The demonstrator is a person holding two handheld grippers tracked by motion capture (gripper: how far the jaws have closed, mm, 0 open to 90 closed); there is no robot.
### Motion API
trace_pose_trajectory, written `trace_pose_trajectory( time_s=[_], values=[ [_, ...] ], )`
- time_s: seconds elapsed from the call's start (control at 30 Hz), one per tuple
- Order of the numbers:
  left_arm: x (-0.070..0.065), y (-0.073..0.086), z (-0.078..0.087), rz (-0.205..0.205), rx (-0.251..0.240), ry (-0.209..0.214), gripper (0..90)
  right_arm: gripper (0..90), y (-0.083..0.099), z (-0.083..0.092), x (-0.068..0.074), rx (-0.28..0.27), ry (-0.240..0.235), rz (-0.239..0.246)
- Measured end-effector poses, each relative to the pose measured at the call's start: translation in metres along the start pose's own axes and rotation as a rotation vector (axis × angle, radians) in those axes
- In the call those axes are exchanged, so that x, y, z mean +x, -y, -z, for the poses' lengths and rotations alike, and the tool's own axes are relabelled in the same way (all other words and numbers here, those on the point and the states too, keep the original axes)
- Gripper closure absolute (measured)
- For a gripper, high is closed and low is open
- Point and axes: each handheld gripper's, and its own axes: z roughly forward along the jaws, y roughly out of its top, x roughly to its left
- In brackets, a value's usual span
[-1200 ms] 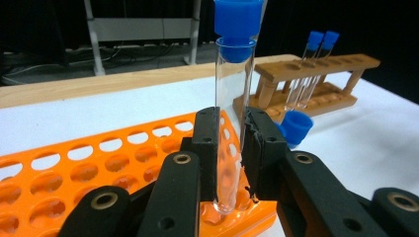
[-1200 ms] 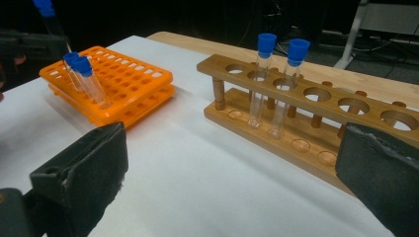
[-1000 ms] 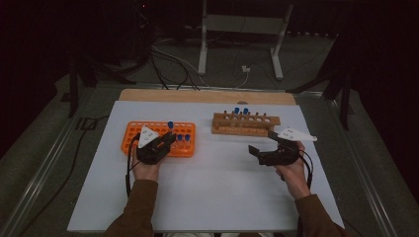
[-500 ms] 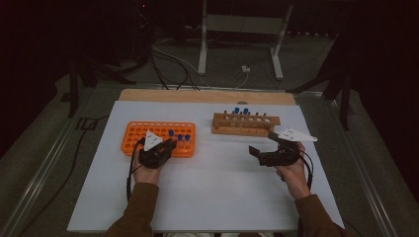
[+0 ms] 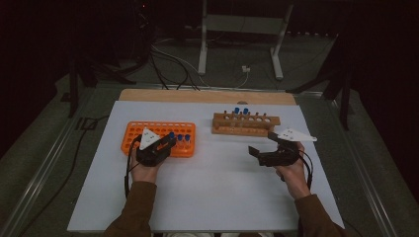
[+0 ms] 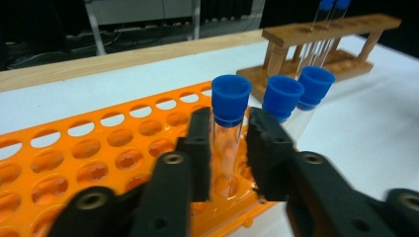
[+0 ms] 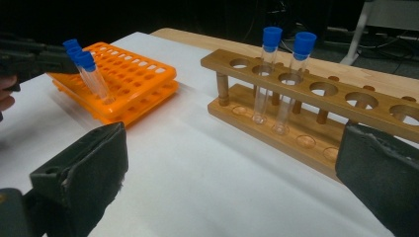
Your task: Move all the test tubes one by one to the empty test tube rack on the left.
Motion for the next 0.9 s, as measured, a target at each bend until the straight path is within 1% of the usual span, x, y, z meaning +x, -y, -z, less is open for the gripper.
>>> trace_pose_trajectory(
  time_s=[0.03,0.1,0.2,0.3,0.37,0.43,0.57,0.67,0.73,0.77,0.83,0.87,0.9],
  values=[
    [0.0,0.0,0.0,0.001,0.005,0.006,77.3,0.1,0.0,0.0,0.0,0.001,-0.001,0.001],
    [-0.001,0.001,-0.002,-0.012,0.024,0.008,77.9,0.1,-0.001,-0.001,0.002,-0.001,-0.001,0.002],
    [-0.002,0.001,-0.001,-0.015,0.034,0.01,77.8,0.1,-0.005,-0.001,0.002,-0.008,0.0,0.01],
    [0.0,0.001,0.001,0.0,0.037,0.001,77.0,0.1,-0.01,-0.002,0.003,-0.019,-0.002,0.011],
    [0.001,0.003,0.003,0.021,0.029,0.006,68.9,0.1,-0.015,-0.003,0.004,-0.022,0.001,0.018],
    [0.001,0.003,0.007,0.028,0.023,-0.004,63.0,0.1,-0.019,-0.003,0.004,-0.025,0.003,0.025],
    [0.003,0.003,0.02,0.067,-0.006,-0.002,55.9,0.1,-0.027,-0.005,0.002,-0.027,0.014,0.035],
    [0.004,0.004,0.03,0.072,-0.016,0.005,51.6,0.1,-0.032,-0.006,0.0,-0.024,0.021,0.038],
    [0.005,0.006,0.037,0.084,-0.022,0.025,49.2,0.1,-0.035,-0.008,-0.001,-0.02,0.028,0.043],
    [0.005,0.007,0.04,0.084,-0.029,0.021,47.9,0.1,-0.036,-0.01,-0.001,-0.018,0.03,0.047],
    [0.004,0.009,0.048,0.079,-0.036,0.005,39.0,0.1,-0.038,-0.012,-0.003,-0.012,0.036,0.047],
    [0.004,0.01,0.05,0.085,-0.042,0.001,33.9,0.1,-0.04,-0.014,-0.004,-0.011,0.037,0.046],
    [0.004,0.01,0.053,0.093,-0.05,-0.001,30.6,0.1,-0.041,-0.015,-0.004,-0.011,0.038,0.044]
  ],
)
